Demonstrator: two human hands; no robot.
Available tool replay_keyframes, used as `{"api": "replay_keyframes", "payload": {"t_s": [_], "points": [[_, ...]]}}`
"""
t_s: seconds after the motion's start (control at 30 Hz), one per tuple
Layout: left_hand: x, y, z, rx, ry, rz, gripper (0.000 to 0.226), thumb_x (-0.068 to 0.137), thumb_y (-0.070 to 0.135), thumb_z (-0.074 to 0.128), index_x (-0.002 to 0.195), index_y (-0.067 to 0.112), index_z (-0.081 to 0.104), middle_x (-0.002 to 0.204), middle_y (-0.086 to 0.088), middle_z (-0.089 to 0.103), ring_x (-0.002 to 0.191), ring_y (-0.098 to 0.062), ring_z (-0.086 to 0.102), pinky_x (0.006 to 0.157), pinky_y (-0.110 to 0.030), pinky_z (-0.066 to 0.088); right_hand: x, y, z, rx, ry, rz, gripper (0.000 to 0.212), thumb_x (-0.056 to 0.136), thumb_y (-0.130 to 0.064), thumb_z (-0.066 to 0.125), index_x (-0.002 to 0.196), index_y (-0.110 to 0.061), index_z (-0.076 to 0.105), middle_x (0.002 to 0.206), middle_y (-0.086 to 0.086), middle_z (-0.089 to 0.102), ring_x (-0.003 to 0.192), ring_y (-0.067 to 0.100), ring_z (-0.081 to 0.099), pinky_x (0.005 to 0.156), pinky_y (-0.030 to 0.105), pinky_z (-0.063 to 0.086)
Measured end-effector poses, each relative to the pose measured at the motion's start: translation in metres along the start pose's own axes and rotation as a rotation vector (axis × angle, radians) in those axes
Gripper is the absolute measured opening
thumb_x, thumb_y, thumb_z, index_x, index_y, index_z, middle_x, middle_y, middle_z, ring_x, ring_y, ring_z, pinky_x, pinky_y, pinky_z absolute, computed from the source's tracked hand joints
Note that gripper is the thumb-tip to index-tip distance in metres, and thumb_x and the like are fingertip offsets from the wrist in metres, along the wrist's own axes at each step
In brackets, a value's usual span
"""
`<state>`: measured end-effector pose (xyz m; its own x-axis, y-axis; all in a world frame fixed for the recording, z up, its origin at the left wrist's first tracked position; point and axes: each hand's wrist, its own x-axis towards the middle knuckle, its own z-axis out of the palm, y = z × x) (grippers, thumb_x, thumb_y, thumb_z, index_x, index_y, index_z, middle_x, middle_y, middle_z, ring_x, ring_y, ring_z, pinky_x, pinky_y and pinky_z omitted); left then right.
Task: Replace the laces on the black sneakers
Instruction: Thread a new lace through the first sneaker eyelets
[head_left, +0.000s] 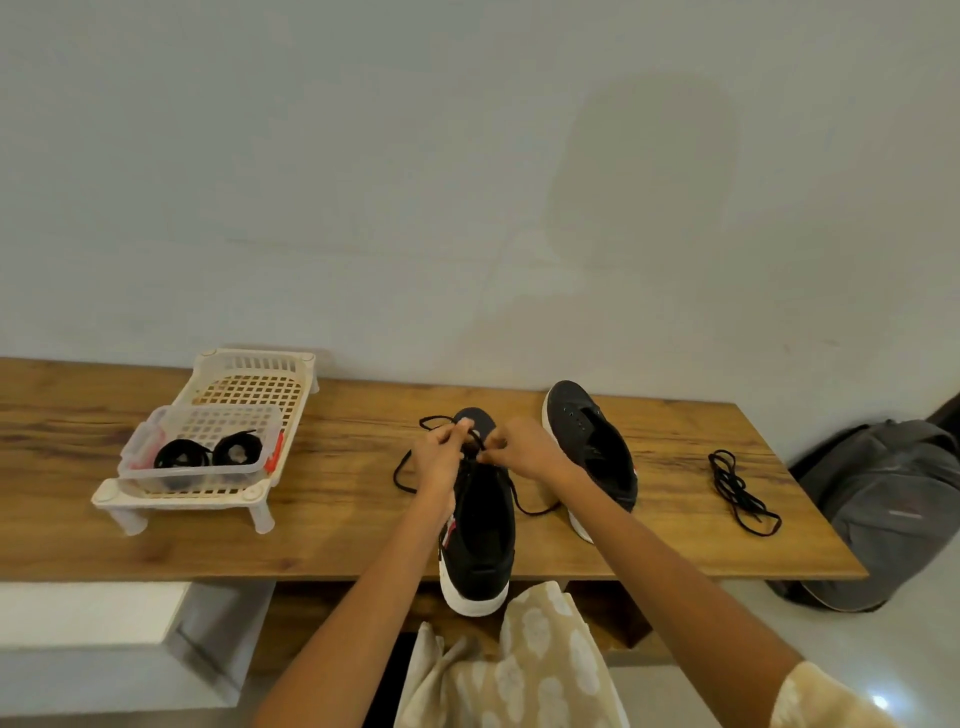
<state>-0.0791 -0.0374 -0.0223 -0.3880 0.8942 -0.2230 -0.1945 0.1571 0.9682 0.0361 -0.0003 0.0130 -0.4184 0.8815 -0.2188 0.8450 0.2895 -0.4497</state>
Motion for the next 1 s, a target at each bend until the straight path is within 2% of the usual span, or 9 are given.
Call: {"api": "replay_keyframes", "payload": {"t_s": [0.17, 0.27, 0.37, 0.47, 0.53, 0.67, 0.77, 0.9, 1.0], "points": [[-0.006, -0.011, -0.002, -0.024, -0.179, -0.028, 0.039, 0.095, 0.046, 0.045, 0.092, 0.019, 0.072, 0.096, 0.002, 0.070, 0.093, -0.012, 0.061, 0.081, -0.025, 0.045, 0.010, -0.031, -0.033, 0.087, 0.163, 0.005, 0.033, 0.085, -0.029, 0.068, 0.056, -0.016, 0.056, 0.055, 0.000, 0.051, 0.051, 0.011, 0.043, 0.055, 0.025, 0.035], [-0.008, -0.020, -0.003, 0.109, -0.277, 0.031, 0.022, 0.093, 0.033, 0.056, 0.097, 0.019, 0.072, 0.103, 0.008, 0.067, 0.105, -0.009, 0.057, 0.081, -0.019, 0.039, 0.016, -0.059, -0.062, 0.191, 0.279, -0.078, 0.030, 0.085, -0.026, 0.069, 0.061, -0.008, 0.064, 0.056, -0.003, 0.055, 0.047, 0.009, 0.043, 0.056, 0.021, 0.040], [-0.004, -0.020, -0.004, 0.165, -0.241, 0.056, 0.010, 0.088, 0.018, 0.065, 0.093, 0.018, 0.073, 0.096, 0.004, 0.070, 0.101, -0.013, 0.061, 0.078, -0.014, 0.045, 0.022, -0.072, -0.072, 0.334, 0.361, -0.106, 0.023, 0.084, -0.024, 0.070, 0.084, -0.002, 0.073, 0.075, -0.001, 0.066, 0.060, 0.009, 0.057, 0.067, 0.023, 0.049], [-0.002, -0.019, -0.007, -0.088, -0.104, -0.090, 0.009, 0.087, 0.016, 0.065, 0.082, 0.016, 0.072, 0.088, -0.004, 0.071, 0.089, -0.017, 0.064, 0.085, -0.027, 0.050, 0.020, -0.066, -0.058, 0.370, 0.343, -0.069, 0.024, 0.086, -0.028, 0.068, 0.074, -0.007, 0.071, 0.065, 0.000, 0.062, 0.059, 0.011, 0.055, 0.067, 0.027, 0.049], [-0.001, -0.019, -0.010, -0.283, -0.090, -0.182, 0.009, 0.088, 0.016, 0.064, 0.088, 0.010, 0.071, 0.081, -0.007, 0.069, 0.079, -0.019, 0.064, 0.081, -0.031, 0.053, 0.018, -0.047, -0.041, 0.250, 0.240, -0.020, 0.021, 0.087, -0.030, 0.066, 0.075, -0.013, 0.070, 0.064, 0.000, 0.060, 0.060, 0.013, 0.053, 0.065, 0.028, 0.047], [0.004, -0.022, -0.016, -0.514, -0.079, -0.238, 0.021, 0.093, 0.014, 0.056, 0.108, 0.001, 0.063, 0.068, -0.002, 0.069, 0.067, -0.014, 0.065, 0.065, -0.024, 0.056, 0.007, -0.013, -0.004, 0.036, -0.028, 0.030, 0.020, 0.086, -0.026, 0.066, 0.090, -0.008, 0.075, 0.092, 0.009, 0.072, 0.080, 0.018, 0.062, 0.072, 0.033, 0.048], [0.003, -0.023, -0.016, -0.559, -0.084, -0.226, 0.021, 0.095, 0.016, 0.053, 0.110, 0.002, 0.060, 0.078, -0.007, 0.067, 0.072, -0.017, 0.065, 0.069, -0.026, 0.056, 0.003, -0.010, 0.005, -0.061, 0.012, 0.025, 0.021, 0.087, -0.027, 0.064, 0.089, -0.010, 0.076, 0.089, 0.004, 0.072, 0.079, 0.018, 0.064, 0.068, 0.031, 0.048], [0.000, -0.029, -0.018, -0.466, -0.174, -0.140, 0.021, 0.096, 0.019, 0.052, 0.106, 0.006, 0.065, 0.096, -0.009, 0.069, 0.088, -0.017, 0.067, 0.078, -0.024, 0.055, 0.011, -0.025, -0.006, 0.053, 0.087, 0.029, 0.025, 0.086, -0.021, 0.060, 0.062, -0.015, 0.061, 0.069, 0.008, 0.061, 0.058, 0.012, 0.048, 0.057, 0.027, 0.038], [-0.004, -0.027, -0.019, -0.331, -0.262, -0.121, 0.018, 0.091, 0.016, 0.059, 0.106, 0.012, 0.069, 0.104, -0.003, 0.071, 0.100, -0.014, 0.065, 0.082, -0.022, 0.049, 0.022, -0.039, -0.020, 0.205, 0.244, 0.020, 0.028, 0.086, -0.019, 0.060, 0.063, -0.004, 0.061, 0.066, 0.020, 0.063, 0.056, 0.014, 0.051, 0.061, 0.032, 0.049]]}}
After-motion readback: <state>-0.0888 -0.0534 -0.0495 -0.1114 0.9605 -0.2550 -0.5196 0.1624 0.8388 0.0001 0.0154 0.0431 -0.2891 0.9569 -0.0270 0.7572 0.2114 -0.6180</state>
